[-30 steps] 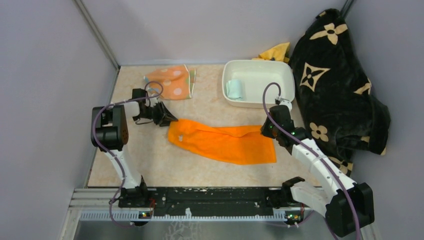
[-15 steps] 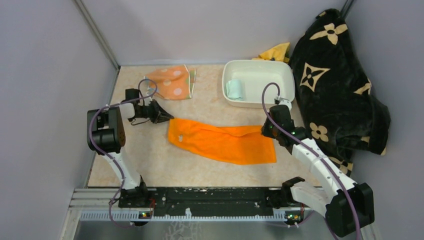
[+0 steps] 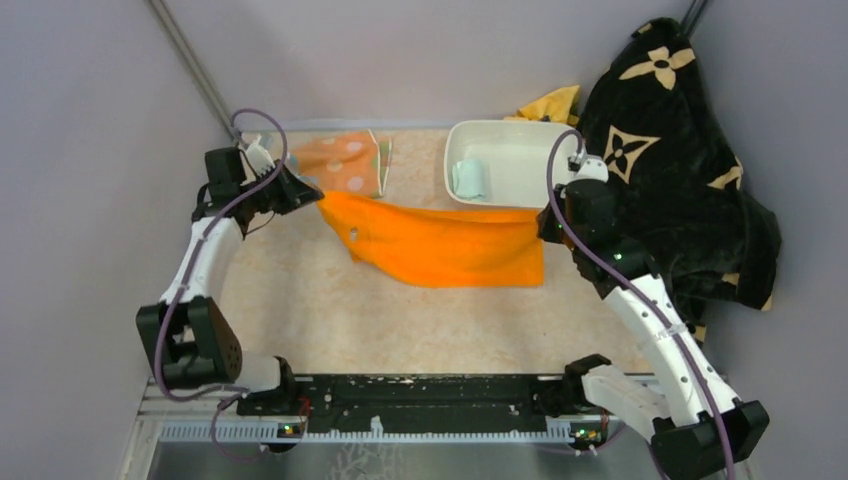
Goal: Roll the towels
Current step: Flatten out the towel at the center of the board.
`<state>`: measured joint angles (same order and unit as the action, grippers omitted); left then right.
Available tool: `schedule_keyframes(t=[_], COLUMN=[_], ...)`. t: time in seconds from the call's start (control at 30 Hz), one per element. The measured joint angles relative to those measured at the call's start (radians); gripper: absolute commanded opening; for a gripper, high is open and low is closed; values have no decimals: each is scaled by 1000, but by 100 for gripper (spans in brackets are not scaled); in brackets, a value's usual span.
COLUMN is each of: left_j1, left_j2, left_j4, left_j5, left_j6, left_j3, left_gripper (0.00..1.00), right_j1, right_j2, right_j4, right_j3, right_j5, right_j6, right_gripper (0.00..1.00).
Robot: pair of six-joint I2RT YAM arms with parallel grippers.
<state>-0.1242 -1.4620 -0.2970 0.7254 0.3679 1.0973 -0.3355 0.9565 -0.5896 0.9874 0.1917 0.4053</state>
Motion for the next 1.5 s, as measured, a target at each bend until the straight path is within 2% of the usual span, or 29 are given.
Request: schedule_keyframes(t=[0.3,0.43,0.57,0.7,0.8,0.9,1.03,1.13,1.3,1.5], left_j1=[0,0,2,18,30,38,59,78,84,89], left_j2=[442,639,747,752,719,634,401,172,-123,-266], left_j4=[-34,-114,-230,-311,-298,-248,-171,-135,-66,66], left_j5=[-150,-228,-311,-372,-385,-375,-359,-355,-347,-302], left_j6=[-106,-151,-186,-213,-216,-213,-207,-190,-160,-126], left_j3=[-50,-82,-71,-39,-75,-156,-217,-190,-76,-39], left_gripper=[0,0,1,2,4,4,0,0,0,0], right_j1=[3,3,3,3,3,3,7,34,106,174], right_j2=[-167,-273,-330,-323,-268,-187,-53,88,266,391], right_j4=[-66,-140,-230,-307,-362,-338,-230,-105,95,230], right_j3=[62,85,152,189,188,125,-18,-98,-108,-87], right_j5=[-40,-96,-172,-217,-219,-197,-148,-126,-99,-112], right_j6=[-65,-69,-51,-1,43,77,104,105,72,39], right_gripper=[0,0,0,0,0,0,0,0,0,0])
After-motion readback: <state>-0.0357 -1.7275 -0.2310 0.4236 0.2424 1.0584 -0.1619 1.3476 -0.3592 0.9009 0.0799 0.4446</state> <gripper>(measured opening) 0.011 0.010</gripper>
